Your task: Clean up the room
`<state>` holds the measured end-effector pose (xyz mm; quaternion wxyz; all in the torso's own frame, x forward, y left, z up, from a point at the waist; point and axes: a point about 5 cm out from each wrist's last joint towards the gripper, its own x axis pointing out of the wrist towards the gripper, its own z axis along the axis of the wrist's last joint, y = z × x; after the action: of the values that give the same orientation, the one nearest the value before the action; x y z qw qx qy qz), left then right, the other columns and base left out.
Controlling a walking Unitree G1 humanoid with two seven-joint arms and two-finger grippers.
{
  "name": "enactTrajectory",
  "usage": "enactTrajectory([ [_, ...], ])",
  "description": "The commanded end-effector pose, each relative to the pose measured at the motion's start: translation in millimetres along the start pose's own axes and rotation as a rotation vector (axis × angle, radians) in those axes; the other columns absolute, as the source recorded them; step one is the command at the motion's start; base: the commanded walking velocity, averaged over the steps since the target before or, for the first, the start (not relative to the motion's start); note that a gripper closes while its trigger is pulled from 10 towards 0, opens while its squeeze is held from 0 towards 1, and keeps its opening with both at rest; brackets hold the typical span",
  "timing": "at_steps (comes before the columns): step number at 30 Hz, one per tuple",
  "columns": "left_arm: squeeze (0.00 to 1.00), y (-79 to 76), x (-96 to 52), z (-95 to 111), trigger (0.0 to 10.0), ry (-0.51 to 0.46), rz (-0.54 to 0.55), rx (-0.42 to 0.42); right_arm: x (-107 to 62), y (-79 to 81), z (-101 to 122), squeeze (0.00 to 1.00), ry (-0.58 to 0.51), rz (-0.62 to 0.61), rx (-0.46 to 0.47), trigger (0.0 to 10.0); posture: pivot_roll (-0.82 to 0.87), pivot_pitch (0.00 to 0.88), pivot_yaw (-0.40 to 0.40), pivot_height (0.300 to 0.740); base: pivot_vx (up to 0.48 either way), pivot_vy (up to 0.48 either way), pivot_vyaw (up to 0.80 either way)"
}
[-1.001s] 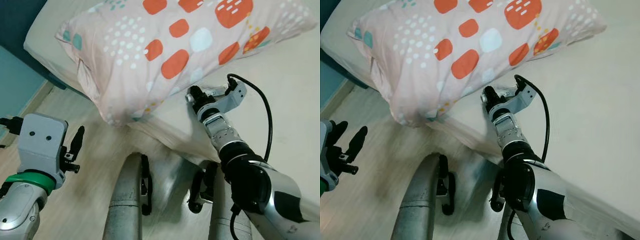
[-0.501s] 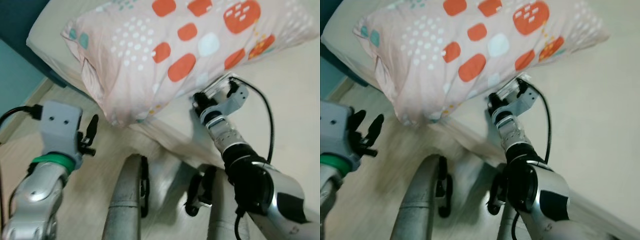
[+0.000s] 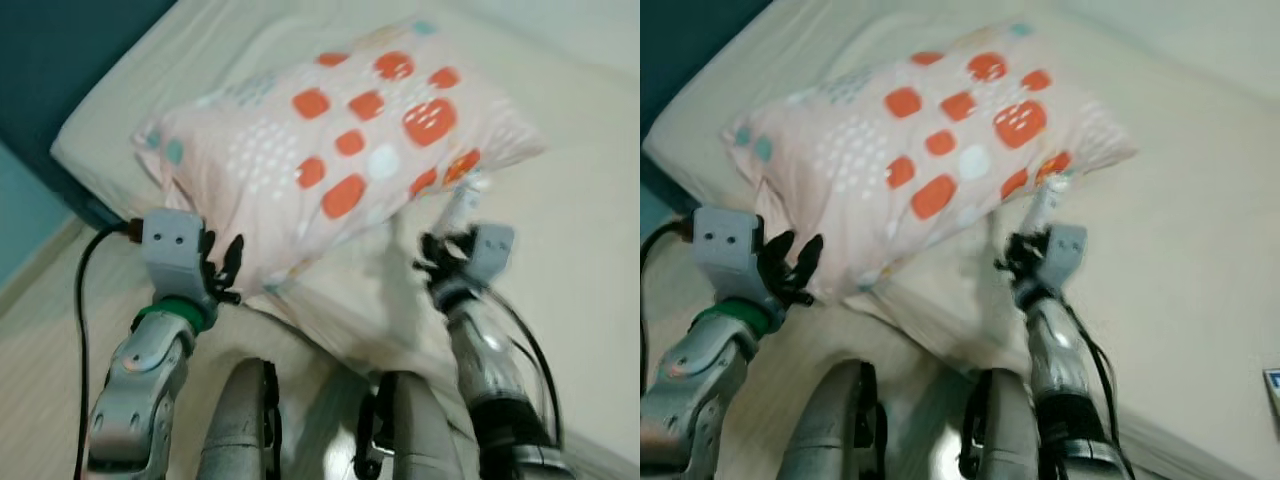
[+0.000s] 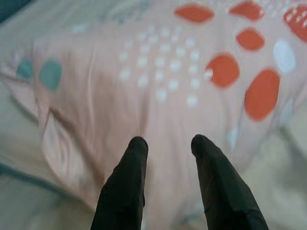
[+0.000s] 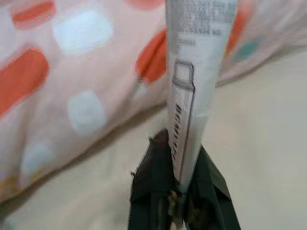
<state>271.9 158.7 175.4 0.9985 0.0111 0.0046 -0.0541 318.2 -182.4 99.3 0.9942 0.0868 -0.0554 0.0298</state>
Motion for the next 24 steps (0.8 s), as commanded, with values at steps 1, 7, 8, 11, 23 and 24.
enactTrajectory([
  [1,0.00,1.6,3.2,-4,10.0,-0.002,0.005,0.005,-5.8,0.6,9,0.00,-0.048,-0.001,-0.043,10.0,-0.05,0.032,-0.010,0.618,0.000,0.000,0.00],
  [7,0.00,4.5,17.8,-11,10.0,-0.026,0.033,0.027,-5.9,19.2,24,0.00,-0.163,0.066,-0.153,10.0,-0.08,0.000,0.000,0.618,0.000,0.000,0.00],
  [8,0.00,4.5,17.8,-11,10.0,-0.026,0.033,0.027,-5.9,19.2,24,0.00,-0.163,0.066,-0.153,10.0,-0.08,0.000,0.000,0.618,0.000,0.000,0.00],
  [11,0.00,1.6,26.0,-17,10.0,-0.052,0.063,0.022,-2.3,34.0,33,0.00,-0.184,0.125,-0.223,10.0,-0.05,0.000,-0.023,0.618,0.000,0.000,0.00],
  [23,0.00,-0.6,32.6,-17,10.0,-0.110,0.099,0.011,12.2,49.4,39,0.00,-0.187,0.188,-0.233,10.0,0.01,0.000,-0.062,0.663,0.000,0.000,0.00],
  [24,0.00,-1.0,33.2,-16,10.0,-0.115,0.100,0.008,12.2,50.0,38,0.00,-0.184,0.190,-0.234,10.0,0.01,0.000,-0.065,0.668,0.000,0.000,0.00],
])
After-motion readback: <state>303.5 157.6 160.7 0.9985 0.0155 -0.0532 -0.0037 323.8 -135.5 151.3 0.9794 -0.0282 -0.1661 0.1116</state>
